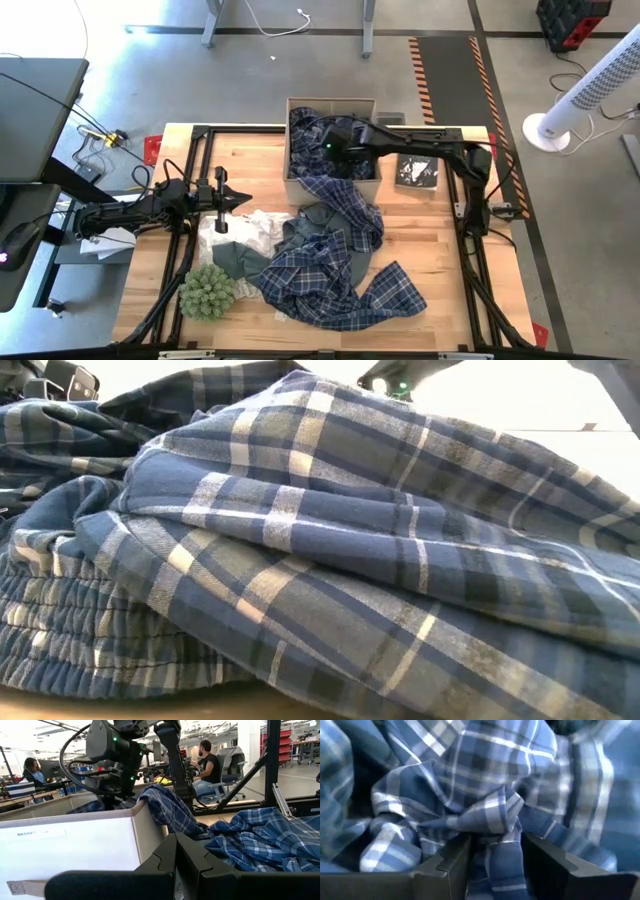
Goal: Sort clothes
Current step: Put the blue long sleeve polo into the white bin
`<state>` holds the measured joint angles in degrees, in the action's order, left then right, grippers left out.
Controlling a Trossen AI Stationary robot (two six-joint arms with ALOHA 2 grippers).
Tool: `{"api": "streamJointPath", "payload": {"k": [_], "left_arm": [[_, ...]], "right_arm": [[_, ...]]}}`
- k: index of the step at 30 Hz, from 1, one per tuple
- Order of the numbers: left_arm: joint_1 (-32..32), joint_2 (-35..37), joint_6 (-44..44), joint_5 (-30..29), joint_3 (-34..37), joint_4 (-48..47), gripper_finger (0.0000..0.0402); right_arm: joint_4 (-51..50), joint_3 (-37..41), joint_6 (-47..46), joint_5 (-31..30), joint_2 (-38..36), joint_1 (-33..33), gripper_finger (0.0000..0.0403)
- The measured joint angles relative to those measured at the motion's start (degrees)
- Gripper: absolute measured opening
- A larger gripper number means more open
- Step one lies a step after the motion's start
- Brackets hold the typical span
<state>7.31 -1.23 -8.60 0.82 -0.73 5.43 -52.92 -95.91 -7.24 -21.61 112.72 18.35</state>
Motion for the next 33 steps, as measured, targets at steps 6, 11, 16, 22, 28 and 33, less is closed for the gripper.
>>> {"api": "streamJointPath", "payload": {"k": [6,11,16,22,28,33], "left_arm": [[0.0,0.0,0.0,0.0,0.0,0.0,0.0001],[0.0,0.0,0.0,0.0,0.0,-0.1,0.0001],[0.0,0.0,0.0,0.0,0.0,0.0,0.0001],[0.0,0.0,0.0,0.0,0.0,-0.1,0.0001],[0.0,-0.1,0.0,0.0,0.0,-0.1,0.0001],[0.0,-0.1,0.0,0.0,0.0,-0.1,0.0001]], "right_arm": [[-3.7,-12.6,5.3,-11.5,-0.8,-4.4,0.0172],[-4.7,-19.9,4.7,-3.6,-0.7,-6.2,0.0172],[-6.8,-18.9,-1.4,1.7,-0.1,-4.8,0.0172],[-3.4,-6.5,-4.7,3.0,2.5,-0.8,0.0172],[7.1,4.5,-4.5,15.7,7.2,3.7,0.0172],[6.0,2.9,-3.0,15.0,7.3,4.6,0.0172]]}}
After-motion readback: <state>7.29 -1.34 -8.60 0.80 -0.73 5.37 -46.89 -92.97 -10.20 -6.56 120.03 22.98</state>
